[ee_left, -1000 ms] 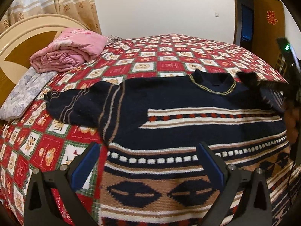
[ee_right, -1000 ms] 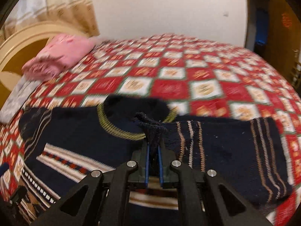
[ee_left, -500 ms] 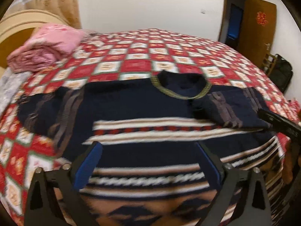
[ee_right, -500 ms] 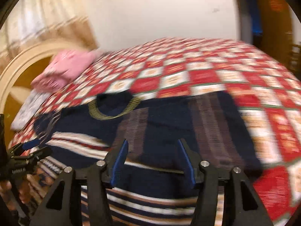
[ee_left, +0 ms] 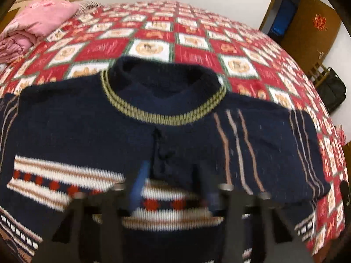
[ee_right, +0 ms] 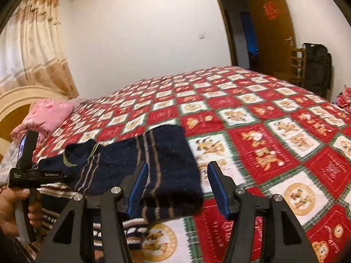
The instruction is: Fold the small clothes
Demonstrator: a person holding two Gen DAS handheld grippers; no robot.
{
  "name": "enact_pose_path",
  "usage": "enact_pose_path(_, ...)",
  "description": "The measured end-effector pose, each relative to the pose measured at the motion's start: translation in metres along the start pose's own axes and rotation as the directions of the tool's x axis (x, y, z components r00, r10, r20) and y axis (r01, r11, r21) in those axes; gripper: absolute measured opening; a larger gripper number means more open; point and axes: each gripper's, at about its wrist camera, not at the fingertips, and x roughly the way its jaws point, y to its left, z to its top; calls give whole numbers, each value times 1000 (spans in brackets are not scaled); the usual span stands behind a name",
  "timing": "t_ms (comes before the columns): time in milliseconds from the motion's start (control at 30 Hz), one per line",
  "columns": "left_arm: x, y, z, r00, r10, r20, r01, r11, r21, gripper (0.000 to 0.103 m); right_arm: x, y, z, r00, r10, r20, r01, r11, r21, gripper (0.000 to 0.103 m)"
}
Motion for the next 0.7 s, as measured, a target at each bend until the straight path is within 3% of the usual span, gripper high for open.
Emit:
enact_pose_path(100,-3,4,5,1000,-15,-13,15,999,-37,10,-1,-4,1,1000,-4,10,4,1000,4,59)
enact_pose_path(400,-57,33,14,993,4,120,-2,1000,-17,10,0,-8,-2,1000,12,6,-13,1000,20,60)
enact_pose_path(533,-60,61,17,989,61,137,-56,998,-39,10,0,1,-5,997,76,-13,-76,997,-2,61)
enact_pose_path(700,-52,86,14,986,102,130,-94,993,-70,10,0,21,-11,979,197,-57,-200,978,-59,72)
